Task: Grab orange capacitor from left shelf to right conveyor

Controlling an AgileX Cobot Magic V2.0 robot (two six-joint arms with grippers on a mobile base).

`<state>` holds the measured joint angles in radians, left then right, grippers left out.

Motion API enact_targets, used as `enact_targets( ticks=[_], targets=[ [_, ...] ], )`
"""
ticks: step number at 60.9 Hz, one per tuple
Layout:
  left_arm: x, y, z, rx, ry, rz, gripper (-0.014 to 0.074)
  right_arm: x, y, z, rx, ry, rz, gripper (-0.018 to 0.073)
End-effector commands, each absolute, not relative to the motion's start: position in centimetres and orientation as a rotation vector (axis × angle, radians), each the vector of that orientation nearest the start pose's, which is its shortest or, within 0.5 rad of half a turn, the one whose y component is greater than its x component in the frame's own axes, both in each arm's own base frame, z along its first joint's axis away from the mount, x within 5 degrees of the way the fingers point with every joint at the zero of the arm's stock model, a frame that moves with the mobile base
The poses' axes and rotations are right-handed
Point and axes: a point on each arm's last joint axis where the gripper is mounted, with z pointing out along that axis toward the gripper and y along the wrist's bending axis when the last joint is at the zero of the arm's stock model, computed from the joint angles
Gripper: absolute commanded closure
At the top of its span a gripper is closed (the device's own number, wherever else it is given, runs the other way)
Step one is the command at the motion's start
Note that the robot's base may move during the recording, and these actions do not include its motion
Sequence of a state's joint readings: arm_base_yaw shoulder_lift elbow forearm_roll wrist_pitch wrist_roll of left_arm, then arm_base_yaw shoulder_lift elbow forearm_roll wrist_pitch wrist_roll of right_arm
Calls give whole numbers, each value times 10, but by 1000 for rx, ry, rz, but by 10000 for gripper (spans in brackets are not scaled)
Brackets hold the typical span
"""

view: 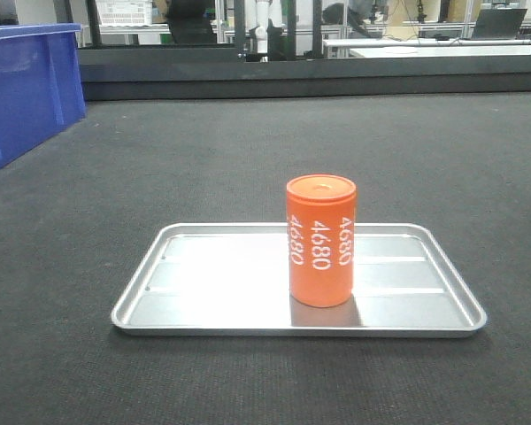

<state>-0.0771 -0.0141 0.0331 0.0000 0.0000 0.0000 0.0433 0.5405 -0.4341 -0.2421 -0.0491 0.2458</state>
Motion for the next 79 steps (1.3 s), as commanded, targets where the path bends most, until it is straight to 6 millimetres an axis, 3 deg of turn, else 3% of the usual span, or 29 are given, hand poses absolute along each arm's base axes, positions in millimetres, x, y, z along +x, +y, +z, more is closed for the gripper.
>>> enact_targets(
  ticks=[1, 8, 16, 24, 30, 48, 53, 64, 79],
  targets=[
    [56, -4, 213, 52, 1416, -70, 701, 97, 1, 338, -26, 1456, -15, 508],
    [56, -4, 213, 52, 1416, -70, 701, 65, -3, 332, 6, 1460, -40, 508],
    [56, -4, 213, 52, 1416, -70, 701, 52, -3, 310, 8, 1439, -39, 508],
    [56, -4, 213, 52, 1416, -70, 701, 56, -1, 277, 45, 1447, 37, 508],
    [56, -4, 213, 52, 1416, -70, 701, 59, 0, 264, 71, 1430, 96, 508],
    [56, -4, 213, 52, 1416, -70, 701, 58, 1, 254, 31, 1406, 67, 508],
    [56, -4, 213, 52, 1416, -70, 701, 53, 2, 244, -9, 1363, 28, 508],
    [56, -4, 213, 52, 1414, -70, 701, 54, 2, 215, 62, 1351, 123, 508],
    [56, -4, 213, 52, 1414, -70, 701, 54, 2, 215, 22, 1358, 68, 508]
  ],
)
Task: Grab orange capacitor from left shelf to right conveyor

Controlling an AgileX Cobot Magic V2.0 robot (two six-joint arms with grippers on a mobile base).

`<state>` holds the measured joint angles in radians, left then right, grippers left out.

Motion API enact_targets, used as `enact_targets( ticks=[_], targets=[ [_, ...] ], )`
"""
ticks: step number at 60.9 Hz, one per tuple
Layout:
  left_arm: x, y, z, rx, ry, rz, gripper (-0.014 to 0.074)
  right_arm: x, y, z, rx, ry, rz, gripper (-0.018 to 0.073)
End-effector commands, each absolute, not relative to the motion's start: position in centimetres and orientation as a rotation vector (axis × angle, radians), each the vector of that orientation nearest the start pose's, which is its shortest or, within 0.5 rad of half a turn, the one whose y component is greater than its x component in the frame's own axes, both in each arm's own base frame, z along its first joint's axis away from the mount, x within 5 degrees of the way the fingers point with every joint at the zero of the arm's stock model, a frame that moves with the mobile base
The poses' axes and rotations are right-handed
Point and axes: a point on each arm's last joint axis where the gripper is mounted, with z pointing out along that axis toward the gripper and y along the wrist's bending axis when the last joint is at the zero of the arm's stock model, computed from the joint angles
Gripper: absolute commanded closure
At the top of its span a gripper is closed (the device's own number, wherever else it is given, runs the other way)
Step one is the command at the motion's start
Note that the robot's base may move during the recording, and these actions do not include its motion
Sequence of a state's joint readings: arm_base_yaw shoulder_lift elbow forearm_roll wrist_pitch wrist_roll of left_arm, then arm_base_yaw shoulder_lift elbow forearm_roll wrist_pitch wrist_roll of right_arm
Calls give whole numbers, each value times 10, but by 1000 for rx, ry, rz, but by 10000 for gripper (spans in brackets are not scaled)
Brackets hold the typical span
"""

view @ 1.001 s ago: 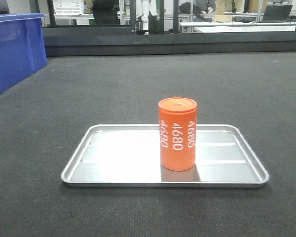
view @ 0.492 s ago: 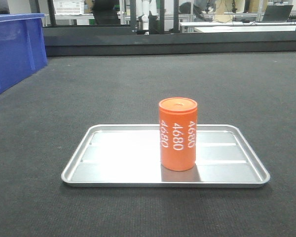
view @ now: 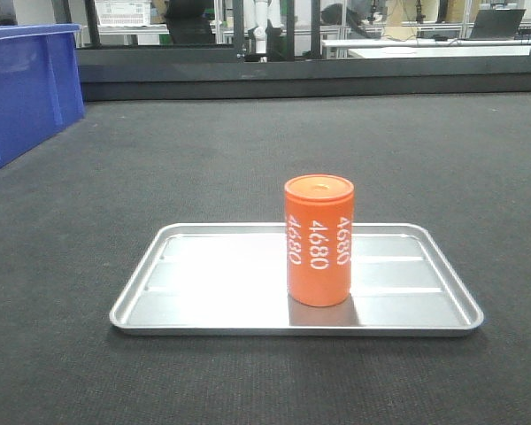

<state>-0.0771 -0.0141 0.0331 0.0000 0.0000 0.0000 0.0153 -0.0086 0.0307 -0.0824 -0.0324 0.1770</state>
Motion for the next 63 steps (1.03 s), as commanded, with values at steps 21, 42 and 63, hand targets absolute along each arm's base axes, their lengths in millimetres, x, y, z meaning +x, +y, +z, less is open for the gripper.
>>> enact_targets(
  ticks=[21, 42, 63],
  targets=[
    [56, -4, 213, 52, 1414, -70, 701, 53, 2, 217, 31, 1336, 78, 508],
    [56, -4, 213, 52, 1414, -70, 701, 53, 1, 216, 31, 1346, 77, 511],
    [56, -4, 213, 52, 1414, -70, 701, 53, 1, 216, 31, 1346, 77, 511]
  ],
)
